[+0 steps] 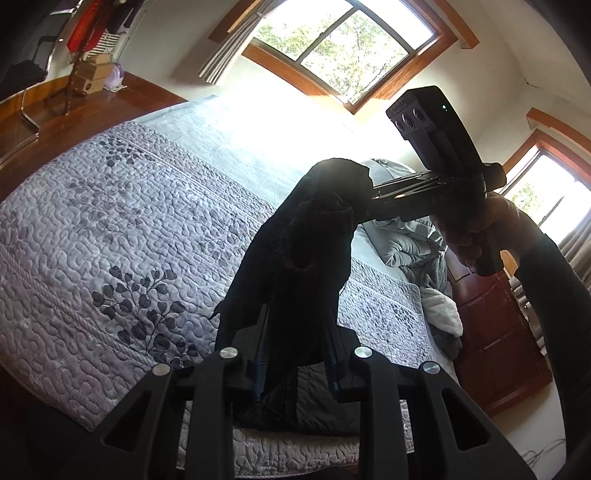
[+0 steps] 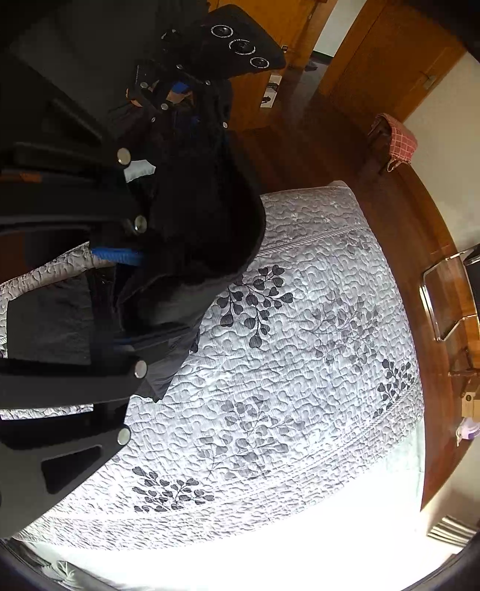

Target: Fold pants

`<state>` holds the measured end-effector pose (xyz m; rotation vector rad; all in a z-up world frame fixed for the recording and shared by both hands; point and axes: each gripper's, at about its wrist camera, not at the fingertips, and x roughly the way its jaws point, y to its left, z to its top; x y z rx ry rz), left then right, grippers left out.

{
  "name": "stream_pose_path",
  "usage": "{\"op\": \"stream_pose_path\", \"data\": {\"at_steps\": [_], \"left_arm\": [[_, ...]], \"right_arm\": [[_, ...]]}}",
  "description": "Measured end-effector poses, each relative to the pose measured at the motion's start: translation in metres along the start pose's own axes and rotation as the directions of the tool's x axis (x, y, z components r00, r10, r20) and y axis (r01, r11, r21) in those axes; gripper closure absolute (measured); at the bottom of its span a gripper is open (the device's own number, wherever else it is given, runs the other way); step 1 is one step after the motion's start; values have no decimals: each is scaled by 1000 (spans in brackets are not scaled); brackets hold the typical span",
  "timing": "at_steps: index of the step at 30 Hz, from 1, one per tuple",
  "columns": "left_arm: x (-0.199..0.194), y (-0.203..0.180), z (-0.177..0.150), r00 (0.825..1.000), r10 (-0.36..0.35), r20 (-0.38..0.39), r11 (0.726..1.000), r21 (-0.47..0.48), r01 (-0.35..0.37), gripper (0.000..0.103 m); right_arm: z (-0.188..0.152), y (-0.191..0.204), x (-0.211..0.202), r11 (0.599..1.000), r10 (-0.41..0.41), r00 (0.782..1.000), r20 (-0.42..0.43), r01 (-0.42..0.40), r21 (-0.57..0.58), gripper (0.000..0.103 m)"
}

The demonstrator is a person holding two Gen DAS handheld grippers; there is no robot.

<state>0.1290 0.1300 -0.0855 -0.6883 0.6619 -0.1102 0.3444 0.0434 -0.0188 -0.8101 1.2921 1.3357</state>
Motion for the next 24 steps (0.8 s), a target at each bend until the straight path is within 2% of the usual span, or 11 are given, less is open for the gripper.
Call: {"op": "stream_pose_path", "data": {"at_steps": [24], "left_arm": [[39, -102, -29, 994, -53, -94, 973, 219, 72, 78]], "right_arm": [[-116, -40, -35, 987, -32, 993, 115, 12, 163, 75]]}}
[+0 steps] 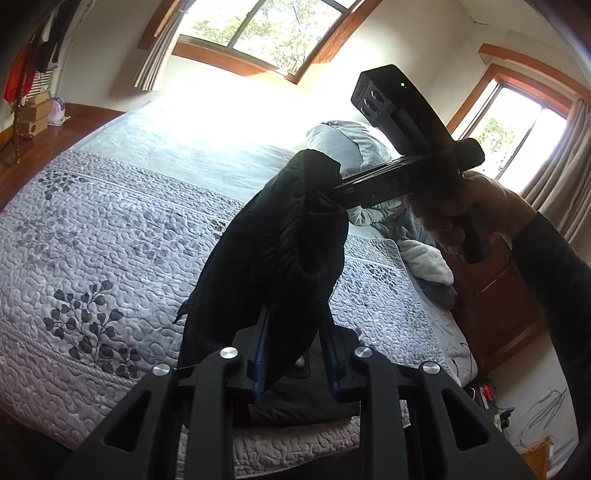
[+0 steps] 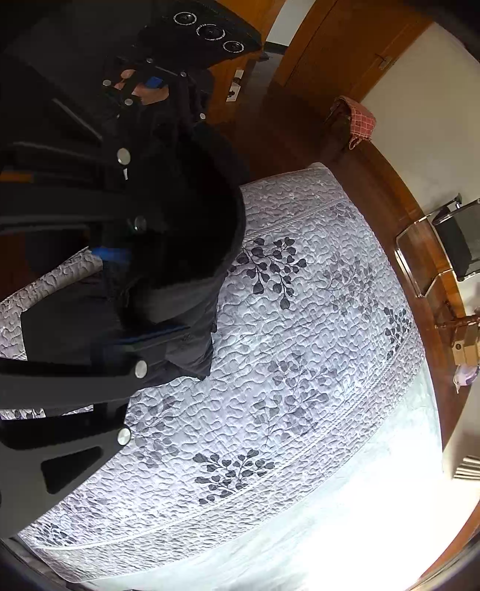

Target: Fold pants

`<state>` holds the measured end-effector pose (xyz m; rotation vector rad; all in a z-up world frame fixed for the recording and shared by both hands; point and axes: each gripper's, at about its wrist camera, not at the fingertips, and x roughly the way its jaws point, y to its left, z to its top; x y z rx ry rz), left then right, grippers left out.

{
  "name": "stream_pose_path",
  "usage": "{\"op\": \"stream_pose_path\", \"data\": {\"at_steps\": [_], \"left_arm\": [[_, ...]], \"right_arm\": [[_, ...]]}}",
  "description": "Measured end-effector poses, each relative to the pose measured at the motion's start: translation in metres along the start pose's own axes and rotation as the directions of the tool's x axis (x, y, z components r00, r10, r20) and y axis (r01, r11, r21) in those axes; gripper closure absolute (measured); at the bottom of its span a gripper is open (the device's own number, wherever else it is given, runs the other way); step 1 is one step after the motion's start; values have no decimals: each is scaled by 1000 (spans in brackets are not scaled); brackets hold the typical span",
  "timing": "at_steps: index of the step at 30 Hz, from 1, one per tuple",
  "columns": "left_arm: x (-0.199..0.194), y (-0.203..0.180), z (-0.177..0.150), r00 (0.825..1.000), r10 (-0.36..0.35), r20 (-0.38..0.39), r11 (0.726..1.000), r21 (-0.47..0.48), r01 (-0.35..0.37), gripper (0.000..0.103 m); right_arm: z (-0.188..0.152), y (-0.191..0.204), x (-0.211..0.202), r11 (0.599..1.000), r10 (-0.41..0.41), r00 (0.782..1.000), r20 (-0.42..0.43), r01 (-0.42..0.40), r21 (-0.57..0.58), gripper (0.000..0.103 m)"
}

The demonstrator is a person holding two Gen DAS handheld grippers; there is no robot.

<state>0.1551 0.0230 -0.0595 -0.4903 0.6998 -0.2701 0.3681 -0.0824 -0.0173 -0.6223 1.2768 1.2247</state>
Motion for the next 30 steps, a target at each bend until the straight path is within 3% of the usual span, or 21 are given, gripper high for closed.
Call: {"op": "stream_pose_path", "data": {"at_steps": [30], "left_arm": [[105, -103, -51, 985, -22, -171, 980, 192, 55, 80]], "right_arm": [[-147, -89, 11, 986, 22, 996, 84, -36, 165, 75]]}}
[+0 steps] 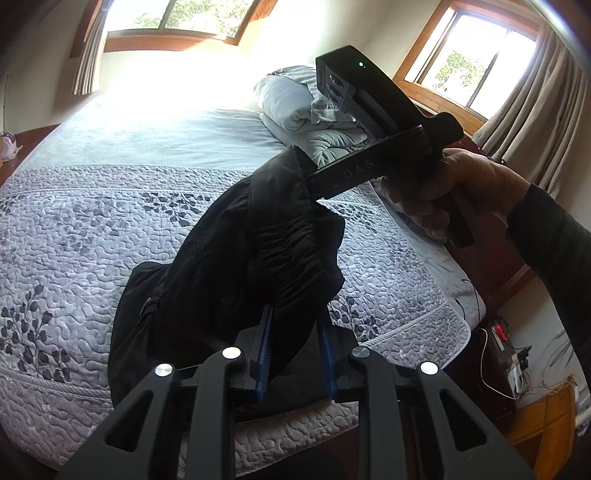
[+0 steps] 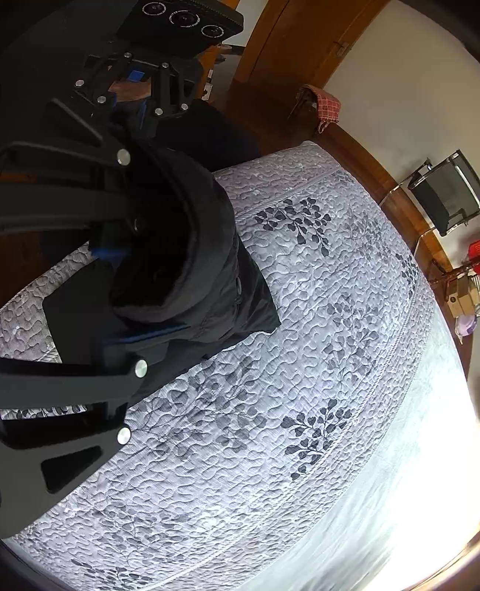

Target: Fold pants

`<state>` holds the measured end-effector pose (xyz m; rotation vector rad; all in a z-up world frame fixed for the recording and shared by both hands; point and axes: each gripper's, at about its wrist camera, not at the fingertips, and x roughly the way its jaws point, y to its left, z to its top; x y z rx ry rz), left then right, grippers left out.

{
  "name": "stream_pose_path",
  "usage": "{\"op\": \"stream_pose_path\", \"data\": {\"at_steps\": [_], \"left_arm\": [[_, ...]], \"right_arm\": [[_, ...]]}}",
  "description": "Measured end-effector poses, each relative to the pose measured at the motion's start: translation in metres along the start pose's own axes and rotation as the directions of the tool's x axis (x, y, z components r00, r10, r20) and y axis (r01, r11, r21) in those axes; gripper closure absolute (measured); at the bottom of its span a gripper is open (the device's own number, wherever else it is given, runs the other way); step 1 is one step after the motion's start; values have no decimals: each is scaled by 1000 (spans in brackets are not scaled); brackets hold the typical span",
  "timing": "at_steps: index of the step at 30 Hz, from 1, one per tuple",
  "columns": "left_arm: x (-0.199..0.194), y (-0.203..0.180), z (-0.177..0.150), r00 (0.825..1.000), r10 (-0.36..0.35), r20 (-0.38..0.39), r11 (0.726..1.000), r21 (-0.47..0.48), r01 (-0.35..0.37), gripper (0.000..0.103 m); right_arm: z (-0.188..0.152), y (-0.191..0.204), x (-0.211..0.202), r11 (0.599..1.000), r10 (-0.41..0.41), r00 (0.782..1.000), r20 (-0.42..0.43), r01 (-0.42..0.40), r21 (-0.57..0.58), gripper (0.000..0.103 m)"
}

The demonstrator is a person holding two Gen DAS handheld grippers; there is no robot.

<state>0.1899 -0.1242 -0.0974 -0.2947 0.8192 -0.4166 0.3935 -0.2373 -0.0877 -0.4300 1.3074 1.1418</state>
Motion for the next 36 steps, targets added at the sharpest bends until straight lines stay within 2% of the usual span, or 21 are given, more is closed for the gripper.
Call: {"op": "stream_pose_path", "data": {"at_steps": [21, 36], "left_arm": [[73, -33, -19, 993, -31, -114, 999, 28, 35, 80], [136, -35, -48, 975, -51, -217, 999, 2, 52, 80]], "right_arm": [[-58, -59, 22, 999, 20, 1000, 16, -21, 48, 77], [-97, -93, 61, 1000, -2, 1000, -2, 2, 3, 77]]}}
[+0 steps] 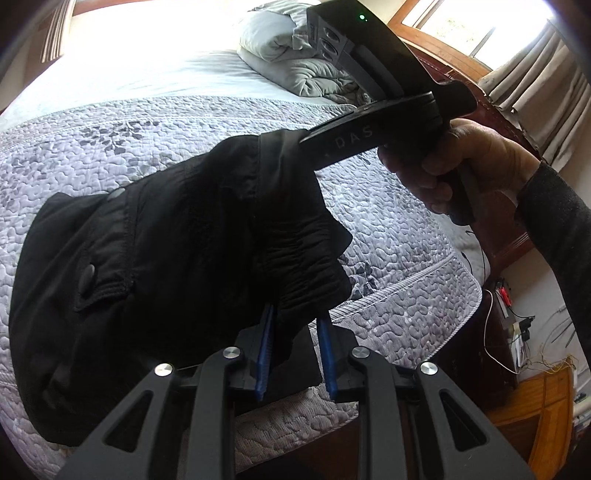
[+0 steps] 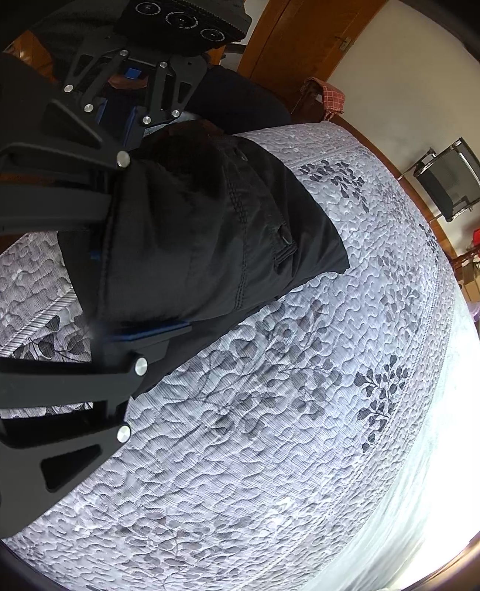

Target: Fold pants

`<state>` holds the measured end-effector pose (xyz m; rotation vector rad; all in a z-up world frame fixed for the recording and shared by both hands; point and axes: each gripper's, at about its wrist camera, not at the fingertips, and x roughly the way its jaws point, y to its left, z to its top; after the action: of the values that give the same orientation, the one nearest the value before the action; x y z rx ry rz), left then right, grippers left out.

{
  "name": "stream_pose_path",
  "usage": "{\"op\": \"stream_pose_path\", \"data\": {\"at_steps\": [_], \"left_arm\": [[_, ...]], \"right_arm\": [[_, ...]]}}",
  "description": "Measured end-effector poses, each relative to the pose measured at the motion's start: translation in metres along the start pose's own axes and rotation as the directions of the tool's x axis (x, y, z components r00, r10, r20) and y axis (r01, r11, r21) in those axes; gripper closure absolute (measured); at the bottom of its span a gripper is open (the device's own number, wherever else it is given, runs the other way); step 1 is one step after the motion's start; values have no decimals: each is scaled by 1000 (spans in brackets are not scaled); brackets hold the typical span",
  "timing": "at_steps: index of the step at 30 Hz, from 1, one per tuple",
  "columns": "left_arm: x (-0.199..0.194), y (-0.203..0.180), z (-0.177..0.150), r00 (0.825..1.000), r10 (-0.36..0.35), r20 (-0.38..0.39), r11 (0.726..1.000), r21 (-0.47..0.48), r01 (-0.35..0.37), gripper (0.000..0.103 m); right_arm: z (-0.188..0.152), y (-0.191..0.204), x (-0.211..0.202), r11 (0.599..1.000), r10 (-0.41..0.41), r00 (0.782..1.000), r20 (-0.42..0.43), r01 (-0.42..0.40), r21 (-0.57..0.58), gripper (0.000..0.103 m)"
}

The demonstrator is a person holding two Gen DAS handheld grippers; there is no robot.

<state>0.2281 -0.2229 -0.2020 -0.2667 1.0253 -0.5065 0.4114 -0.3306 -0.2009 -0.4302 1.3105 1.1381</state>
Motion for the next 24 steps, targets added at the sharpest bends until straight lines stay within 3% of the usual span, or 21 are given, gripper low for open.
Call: {"op": "stream_pose_path", "data": {"at_steps": [11, 14, 18, 24], "left_arm": [[35, 7, -13, 998, 12, -56, 1000, -22, -13, 80], [43, 8, -16, 997, 12, -73, 1000, -27, -14, 80], [49, 11, -20, 996, 6, -88, 999, -33, -9, 80], [53, 18, -23, 994, -15, -111, 999, -47, 9, 78]], "right_arm": [[-24, -24, 34, 1000, -16, 999, -36, 16, -20, 76], [-30, -27, 40, 999, -31, 998, -47, 30, -24, 74], [-38, -32, 43, 997, -74, 996, -54, 73, -26, 60], [-52, -45, 35, 997, -77, 995, -59, 79, 26, 59]]}}
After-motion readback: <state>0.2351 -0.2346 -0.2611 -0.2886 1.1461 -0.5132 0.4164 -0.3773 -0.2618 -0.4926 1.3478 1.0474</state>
